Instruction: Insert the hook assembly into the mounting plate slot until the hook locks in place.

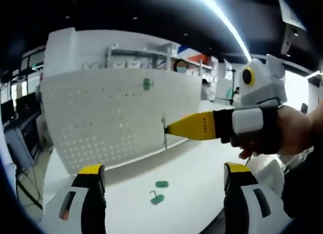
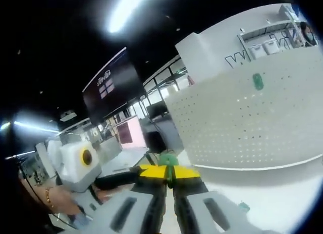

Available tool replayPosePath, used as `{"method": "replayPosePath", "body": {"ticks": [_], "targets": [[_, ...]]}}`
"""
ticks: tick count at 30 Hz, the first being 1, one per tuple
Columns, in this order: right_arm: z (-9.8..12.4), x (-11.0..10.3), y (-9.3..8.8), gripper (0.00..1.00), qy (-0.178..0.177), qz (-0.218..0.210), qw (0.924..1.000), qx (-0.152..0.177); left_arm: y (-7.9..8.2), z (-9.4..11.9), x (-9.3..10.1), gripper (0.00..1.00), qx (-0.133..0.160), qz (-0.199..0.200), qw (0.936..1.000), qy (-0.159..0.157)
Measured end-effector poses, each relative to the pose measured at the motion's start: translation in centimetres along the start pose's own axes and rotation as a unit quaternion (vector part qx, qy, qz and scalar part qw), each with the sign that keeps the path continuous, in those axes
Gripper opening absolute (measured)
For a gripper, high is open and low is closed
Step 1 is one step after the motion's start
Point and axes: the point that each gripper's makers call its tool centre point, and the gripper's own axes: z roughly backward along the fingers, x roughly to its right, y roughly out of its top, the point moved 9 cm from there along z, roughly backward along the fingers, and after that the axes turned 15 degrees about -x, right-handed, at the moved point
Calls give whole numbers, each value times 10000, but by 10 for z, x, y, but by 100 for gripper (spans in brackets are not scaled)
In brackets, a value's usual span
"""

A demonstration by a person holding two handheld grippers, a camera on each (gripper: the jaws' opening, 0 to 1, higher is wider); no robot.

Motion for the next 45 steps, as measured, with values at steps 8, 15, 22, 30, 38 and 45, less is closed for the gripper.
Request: {"method": "replayPosePath", "body": {"ticks": [8,15,22,30,38,45], "targets": [[-1,8,11,0,-187,73,9997,138,2,3,2,100,77,85,9999,-65],[-5,19,17,0,-412,122,9989,200,2,6,-3,100,133,205,9997,-48],[-12,44,37,0,-839,112,9952,485,4,9,-10,100,26,132,9999,12],[-17,68,64,0,-1168,243,9903,709,12,18,-23,100,-4,74,9999,121],[-23,93,78,1,-1443,295,9856,831,10,20,-31,100,17,131,9996,258],[-19,125,89,1,-1780,249,9793,927,13,18,-39,100,25,227,9991,366]]}}
